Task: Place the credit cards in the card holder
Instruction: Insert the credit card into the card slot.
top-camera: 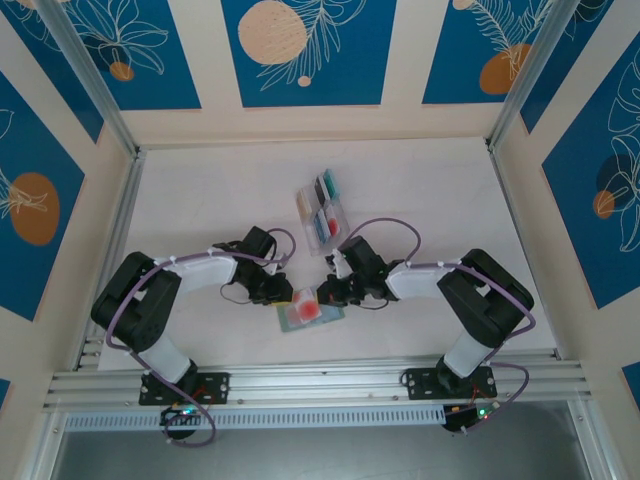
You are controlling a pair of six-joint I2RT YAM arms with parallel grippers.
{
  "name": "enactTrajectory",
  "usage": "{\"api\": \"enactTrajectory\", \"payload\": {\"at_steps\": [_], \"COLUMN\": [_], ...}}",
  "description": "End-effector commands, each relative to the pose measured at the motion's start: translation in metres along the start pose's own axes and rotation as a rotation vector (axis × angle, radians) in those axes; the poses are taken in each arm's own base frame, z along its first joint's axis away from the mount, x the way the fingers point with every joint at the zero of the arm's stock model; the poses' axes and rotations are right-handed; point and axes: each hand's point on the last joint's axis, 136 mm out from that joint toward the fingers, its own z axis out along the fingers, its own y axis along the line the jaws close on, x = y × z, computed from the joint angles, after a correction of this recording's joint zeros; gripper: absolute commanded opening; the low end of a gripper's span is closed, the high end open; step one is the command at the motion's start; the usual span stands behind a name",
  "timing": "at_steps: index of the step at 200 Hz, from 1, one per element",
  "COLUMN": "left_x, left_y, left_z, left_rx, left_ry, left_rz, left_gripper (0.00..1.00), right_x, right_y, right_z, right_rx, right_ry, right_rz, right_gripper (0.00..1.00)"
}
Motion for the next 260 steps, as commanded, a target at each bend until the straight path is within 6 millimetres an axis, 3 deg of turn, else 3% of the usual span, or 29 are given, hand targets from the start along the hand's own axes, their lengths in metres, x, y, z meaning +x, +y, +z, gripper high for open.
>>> {"api": "enactTrajectory", "payload": {"at_steps": [1,65,92,145,167,205,260], "left_x": [0.019,0.02,0.015,0.001,0.005,0.017,0.023], "left_y": [0.02,0.019,0.007,-0.02,-0.012,0.011,0.025], "left_z": [0.009,0.01,0.007,-0.025,-0.031,-0.02,-0.008], "left_rx": [-0.061,-0.045,0.002,0.153,0.129,0.056,0.02], "left_ry": [0.051,0.05,0.041,-0.037,-0.049,-0.017,0.006], "left_rz": [-0.045,-0.054,-0.055,-0.076,-0.087,-0.104,-0.112], "left_gripper": [0.19,0.19,0.19,0.24,0.21,0.01,0.0], "right_x": [0.003,0.003,0.002,0.001,0.002,0.001,0.0], "right_y": [0.002,0.021,0.025,0.013,0.013,0.016,0.021], "right_z": [0.0,0.01,0.018,0.015,0.014,0.014,0.014], "right_rx": [0.018,-0.023,-0.039,-0.011,-0.014,-0.02,-0.021], "right_ry": [-0.016,-0.015,-0.003,-0.01,-0.004,0.009,0.024], "right_rz": [-0.008,-0.022,-0.019,0.011,0.009,0.0,-0.019], "right_gripper": [0.0,0.0,0.0,0.0,0.0,0.0,0.0]}}
